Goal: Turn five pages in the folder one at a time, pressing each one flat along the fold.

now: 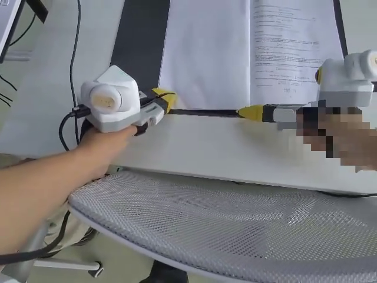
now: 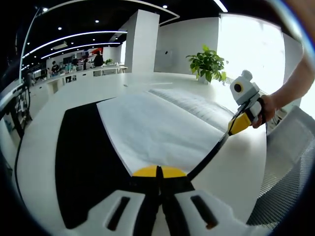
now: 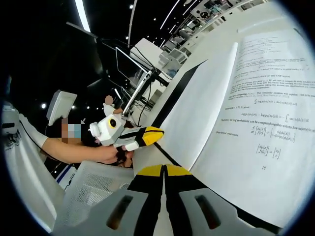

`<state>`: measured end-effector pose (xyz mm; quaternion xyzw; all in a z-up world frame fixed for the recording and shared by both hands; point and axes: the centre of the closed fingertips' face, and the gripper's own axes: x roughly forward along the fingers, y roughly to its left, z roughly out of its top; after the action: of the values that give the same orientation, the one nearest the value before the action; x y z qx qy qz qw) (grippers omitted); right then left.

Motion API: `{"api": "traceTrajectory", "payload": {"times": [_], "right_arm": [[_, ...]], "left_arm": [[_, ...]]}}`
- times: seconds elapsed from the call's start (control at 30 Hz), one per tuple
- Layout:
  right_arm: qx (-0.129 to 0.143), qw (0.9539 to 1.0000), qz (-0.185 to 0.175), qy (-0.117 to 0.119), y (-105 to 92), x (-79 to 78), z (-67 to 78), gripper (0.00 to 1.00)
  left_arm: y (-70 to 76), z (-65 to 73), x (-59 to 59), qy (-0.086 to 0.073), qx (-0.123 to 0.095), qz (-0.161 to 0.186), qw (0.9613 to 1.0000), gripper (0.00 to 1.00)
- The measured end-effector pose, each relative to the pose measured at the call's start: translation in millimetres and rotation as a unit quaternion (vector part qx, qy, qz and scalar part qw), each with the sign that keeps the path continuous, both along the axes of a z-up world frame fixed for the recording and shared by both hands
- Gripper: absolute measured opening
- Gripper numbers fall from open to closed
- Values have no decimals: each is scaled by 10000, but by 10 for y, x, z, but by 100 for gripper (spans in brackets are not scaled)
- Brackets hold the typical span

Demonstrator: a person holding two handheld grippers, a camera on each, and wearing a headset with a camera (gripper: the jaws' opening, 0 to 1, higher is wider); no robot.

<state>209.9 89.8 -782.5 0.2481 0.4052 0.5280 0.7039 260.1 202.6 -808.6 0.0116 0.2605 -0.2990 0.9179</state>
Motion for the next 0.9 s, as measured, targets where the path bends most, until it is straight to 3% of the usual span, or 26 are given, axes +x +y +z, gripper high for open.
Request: {"api": "traceTrajectory", "payload": {"times": [0.17, 0.3, 0.5, 0.9], "right_arm": [[130, 9997, -189, -6, -28, -6, 142, 6], [227, 9991, -359, -85, -88, 3, 258, 4], [248, 9978, -601, -94, -222, -5, 327, 5], [115, 9897, -1404, -246, -759, 58, 439, 16]], "left_arm": [[-11, 7, 0, 110, 20, -4, 9999, 0], [-17, 11, -17, 154, 73, -53, 9998, 1], [-8, 51, -51, 206, 56, -23, 9998, 3], [16, 322, -157, 233, -187, 192, 9994, 11]]}}
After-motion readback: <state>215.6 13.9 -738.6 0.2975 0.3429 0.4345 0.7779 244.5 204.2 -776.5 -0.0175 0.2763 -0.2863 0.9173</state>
